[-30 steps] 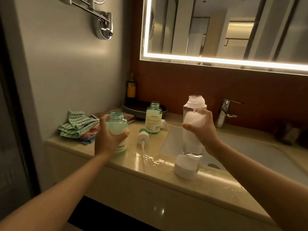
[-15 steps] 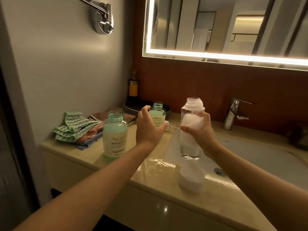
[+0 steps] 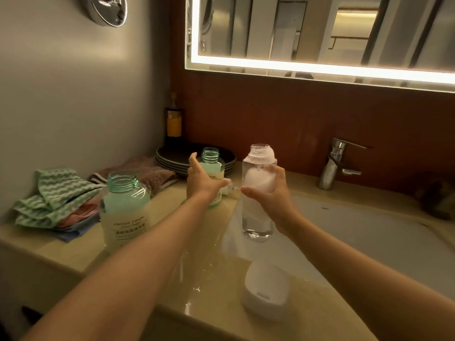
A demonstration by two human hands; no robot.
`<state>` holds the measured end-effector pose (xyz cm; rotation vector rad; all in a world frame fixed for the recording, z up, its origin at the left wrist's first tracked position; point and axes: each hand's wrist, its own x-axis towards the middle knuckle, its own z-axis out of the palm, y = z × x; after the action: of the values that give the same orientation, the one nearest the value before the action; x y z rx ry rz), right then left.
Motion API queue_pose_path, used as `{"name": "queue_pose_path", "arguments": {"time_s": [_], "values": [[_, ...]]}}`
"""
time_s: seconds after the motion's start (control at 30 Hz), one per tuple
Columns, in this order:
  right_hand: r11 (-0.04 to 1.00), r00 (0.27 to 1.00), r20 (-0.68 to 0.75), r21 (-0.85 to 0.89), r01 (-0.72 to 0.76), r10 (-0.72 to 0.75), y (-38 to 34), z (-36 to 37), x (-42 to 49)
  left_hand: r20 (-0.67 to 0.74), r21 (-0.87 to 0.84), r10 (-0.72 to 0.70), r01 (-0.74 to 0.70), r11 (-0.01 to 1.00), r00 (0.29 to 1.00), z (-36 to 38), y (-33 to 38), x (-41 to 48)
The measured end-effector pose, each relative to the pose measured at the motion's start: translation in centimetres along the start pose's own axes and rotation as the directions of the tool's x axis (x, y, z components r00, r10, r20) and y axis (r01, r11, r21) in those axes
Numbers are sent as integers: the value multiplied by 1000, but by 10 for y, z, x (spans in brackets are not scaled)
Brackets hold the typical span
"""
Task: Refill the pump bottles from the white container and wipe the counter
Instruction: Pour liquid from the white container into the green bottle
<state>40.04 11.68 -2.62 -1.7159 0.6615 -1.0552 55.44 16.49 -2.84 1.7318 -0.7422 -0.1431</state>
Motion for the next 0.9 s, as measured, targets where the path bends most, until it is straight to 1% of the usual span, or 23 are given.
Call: {"name": "queue_pose_path", "arguments": {"time_s": [0.1, 0.2, 0.27, 0.37, 0.5, 0.6, 0.73, 0.83, 0.9], "values": [[1000, 1000, -12, -10, -5, 5, 4, -3, 4, -28, 72, -4, 6, 997, 1000, 3, -2, 3], [1000, 1000, -16, -1, 7, -7, 1, -9, 3, -54, 55, 6, -3, 998, 999, 3, 0, 1], [1000, 999, -27, -12, 21, -22, -7, -14, 0, -69, 56, 54, -50, 997, 996, -2, 6, -3], [997, 998, -50, -73, 29, -33, -22, -25, -7, -49, 95, 173, -168, 981, 984, -13, 23, -11], [985, 995, -86, -168, 39, -54, -43, -43, -23, -2, 53, 225, -225, 973, 974, -20, 53, -36], [957, 983, -129, -276, 92, -132, -60, -65, -42, 65, 34, 294, -296, 954, 954, -14, 71, -71], [868, 955, -146, -469, 164, -260, -80, -103, -68, 156, -4, 361, -364, 931, 920, 5, 91, -124], [755, 930, -148, -632, 173, -337, -92, -134, -88, 216, -76, 363, -355, 932, 907, 23, 102, -157], [667, 916, -152, -730, 149, -371, -98, -156, -101, 242, -138, 356, -331, 933, 903, 36, 109, -177]]}}
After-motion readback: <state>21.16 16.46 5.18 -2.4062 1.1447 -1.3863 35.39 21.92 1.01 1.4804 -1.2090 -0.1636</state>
